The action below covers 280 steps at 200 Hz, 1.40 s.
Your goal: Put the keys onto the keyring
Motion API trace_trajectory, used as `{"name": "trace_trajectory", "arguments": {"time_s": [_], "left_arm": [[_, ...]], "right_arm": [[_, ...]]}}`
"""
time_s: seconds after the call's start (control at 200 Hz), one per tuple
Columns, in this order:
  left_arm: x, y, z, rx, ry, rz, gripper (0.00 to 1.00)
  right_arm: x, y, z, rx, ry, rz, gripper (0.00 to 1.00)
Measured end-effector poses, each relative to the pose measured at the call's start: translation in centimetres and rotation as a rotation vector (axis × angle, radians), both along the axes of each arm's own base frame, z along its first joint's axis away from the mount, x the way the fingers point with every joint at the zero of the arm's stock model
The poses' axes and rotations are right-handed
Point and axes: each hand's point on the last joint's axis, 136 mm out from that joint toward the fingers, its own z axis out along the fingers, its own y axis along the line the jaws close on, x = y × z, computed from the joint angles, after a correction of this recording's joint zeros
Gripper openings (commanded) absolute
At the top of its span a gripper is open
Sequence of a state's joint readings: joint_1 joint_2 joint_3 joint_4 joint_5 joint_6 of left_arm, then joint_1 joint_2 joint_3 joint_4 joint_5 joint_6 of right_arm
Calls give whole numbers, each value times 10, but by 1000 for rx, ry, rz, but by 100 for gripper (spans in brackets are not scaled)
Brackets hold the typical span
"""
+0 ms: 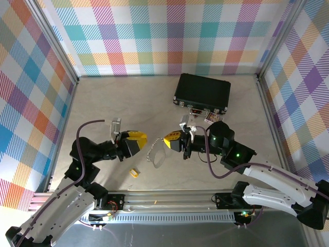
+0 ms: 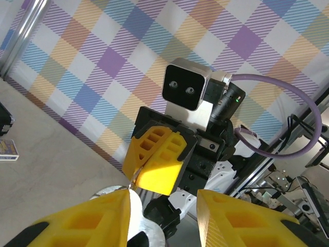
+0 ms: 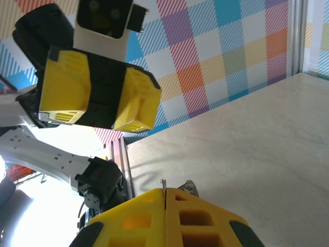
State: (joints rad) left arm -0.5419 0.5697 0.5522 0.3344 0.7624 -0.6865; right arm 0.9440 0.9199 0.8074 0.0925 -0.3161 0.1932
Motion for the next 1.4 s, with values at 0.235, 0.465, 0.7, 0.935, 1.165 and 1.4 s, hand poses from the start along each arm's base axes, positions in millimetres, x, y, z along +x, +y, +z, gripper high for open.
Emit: {"name": "trace_trajectory", "arguments": {"time_s": [0.235,0.465,0.7,0.935,1.165,1.4], "left_arm": [[-3,-1,5,-11,-23,-18,38],[-8,3,24,13,-75,3,35],[-12,10,31,56,-111,48,35],[-9,7,31,68,-84,36,39],[-7,5,33,71,-76,31,41],[-10,-1,29,87,-72,-5,40]], "right_arm": [[4,17,11,13,-17,40,0],[8,34,5,22,4,86,0],[-3,30,28,123,-12,131,0],[-12,20,28,155,0,139,0],[-14,16,37,183,-11,133,0],[-12,17,34,189,-18,130,0]]}}
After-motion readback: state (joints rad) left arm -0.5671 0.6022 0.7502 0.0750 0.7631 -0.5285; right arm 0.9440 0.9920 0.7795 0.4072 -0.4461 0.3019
